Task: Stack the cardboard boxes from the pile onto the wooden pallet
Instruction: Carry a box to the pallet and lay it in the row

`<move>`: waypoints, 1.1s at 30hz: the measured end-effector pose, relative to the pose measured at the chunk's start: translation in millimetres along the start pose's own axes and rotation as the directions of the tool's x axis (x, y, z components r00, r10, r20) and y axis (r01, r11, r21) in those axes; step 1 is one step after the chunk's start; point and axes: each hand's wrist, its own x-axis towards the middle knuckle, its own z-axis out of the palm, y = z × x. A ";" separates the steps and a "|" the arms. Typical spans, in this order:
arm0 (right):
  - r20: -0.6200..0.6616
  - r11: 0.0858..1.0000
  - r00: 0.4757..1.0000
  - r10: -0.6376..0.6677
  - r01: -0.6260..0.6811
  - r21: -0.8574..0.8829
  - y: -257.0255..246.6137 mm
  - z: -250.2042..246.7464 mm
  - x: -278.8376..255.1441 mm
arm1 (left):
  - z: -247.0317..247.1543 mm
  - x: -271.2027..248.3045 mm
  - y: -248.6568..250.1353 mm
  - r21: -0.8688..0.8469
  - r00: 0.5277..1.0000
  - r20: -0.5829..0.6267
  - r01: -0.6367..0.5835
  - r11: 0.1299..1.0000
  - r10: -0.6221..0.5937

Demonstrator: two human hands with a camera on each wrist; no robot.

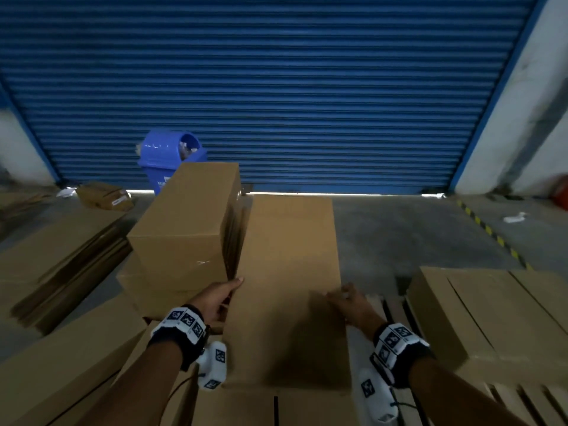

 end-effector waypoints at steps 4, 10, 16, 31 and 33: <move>-0.073 0.983 0.997 0.000 0.014 0.182 19.2 20.6 -6.7 | 23.1 -0.4 -21.5 0.019 0.991 -0.028 -0.133 0.991 0.134; -0.164 0.978 0.975 -0.152 0.173 0.119 7.1 4.9 -27.7 | 3.5 7.4 -58.8 -0.157 0.989 0.090 -0.100 0.983 0.115; -0.134 0.827 0.824 -0.551 0.517 -0.219 -44.3 9.9 -40.0 | 20.4 11.6 -45.8 -0.012 0.921 -0.130 -0.372 0.928 0.367; -0.213 0.919 0.974 -0.071 -0.019 -0.394 23.1 55.6 2.9 | 48.4 -2.2 -42.7 0.405 0.803 -0.237 -0.430 0.807 0.547; -0.161 0.984 0.971 0.175 -0.176 0.009 38.3 53.7 -3.4 | 39.4 3.1 -51.5 0.373 0.820 -0.302 -0.368 0.852 0.487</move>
